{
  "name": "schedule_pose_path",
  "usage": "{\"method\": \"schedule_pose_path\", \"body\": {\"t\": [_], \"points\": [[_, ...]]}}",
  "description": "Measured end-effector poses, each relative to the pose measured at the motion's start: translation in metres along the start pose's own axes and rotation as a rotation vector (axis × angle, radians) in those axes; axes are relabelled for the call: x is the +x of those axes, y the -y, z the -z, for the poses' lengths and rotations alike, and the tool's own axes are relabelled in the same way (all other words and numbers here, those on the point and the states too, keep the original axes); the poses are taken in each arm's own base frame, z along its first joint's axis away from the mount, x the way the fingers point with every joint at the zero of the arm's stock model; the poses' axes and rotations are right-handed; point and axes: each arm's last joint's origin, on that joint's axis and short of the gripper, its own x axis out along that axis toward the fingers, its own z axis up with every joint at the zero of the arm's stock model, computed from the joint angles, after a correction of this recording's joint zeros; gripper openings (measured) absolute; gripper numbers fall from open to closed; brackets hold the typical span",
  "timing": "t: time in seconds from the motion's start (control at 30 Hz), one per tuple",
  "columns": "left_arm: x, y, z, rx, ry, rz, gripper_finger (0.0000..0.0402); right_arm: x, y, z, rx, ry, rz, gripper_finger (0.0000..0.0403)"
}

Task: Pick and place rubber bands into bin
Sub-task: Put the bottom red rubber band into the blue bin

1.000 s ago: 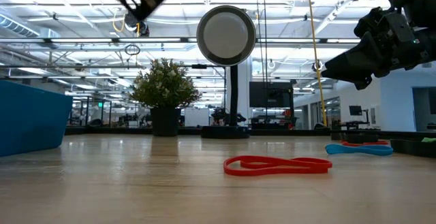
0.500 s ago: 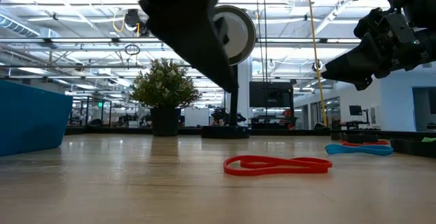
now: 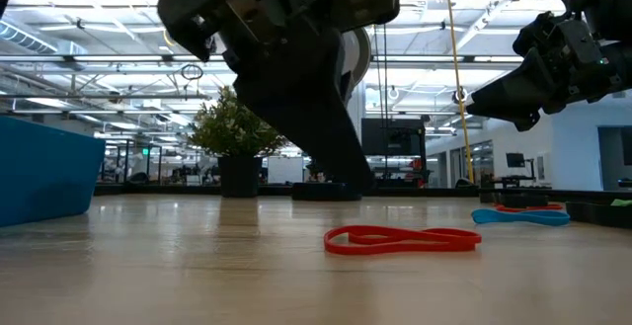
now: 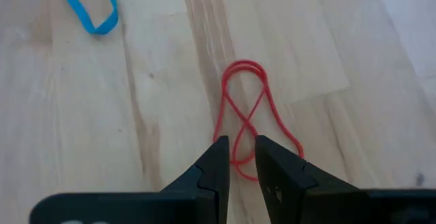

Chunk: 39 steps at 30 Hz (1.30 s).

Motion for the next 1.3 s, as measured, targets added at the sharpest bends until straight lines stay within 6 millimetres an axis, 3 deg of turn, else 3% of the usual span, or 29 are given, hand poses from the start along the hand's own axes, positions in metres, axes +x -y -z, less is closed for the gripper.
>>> {"method": "schedule_pose_path", "body": {"t": [0.2,0.43,0.83,1.07,1.3], "points": [[0.001,0.0,0.0,0.0,0.0,0.0,0.0076,0.0,0.0,0.001,-0.001,-0.006,0.001,0.0164],[0.021,0.0,0.011,-0.014,-0.04,0.006,0.0076,0.0,0.0,0.002,-0.003,-0.016,0.004,0.0164],[0.022,0.002,0.014,-0.015,-0.068,-0.001,0.0075,0.001,0.001,0.004,-0.008,-0.041,0.01,0.0164],[0.022,0.002,0.014,-0.013,-0.067,-0.007,0.001,0.001,0.001,0.004,-0.008,-0.041,0.011,0.0164],[0.015,0.003,0.014,-0.017,-0.09,0.019,0.0007,0.001,0.001,0.004,-0.007,-0.041,0.011,0.0164]]}}
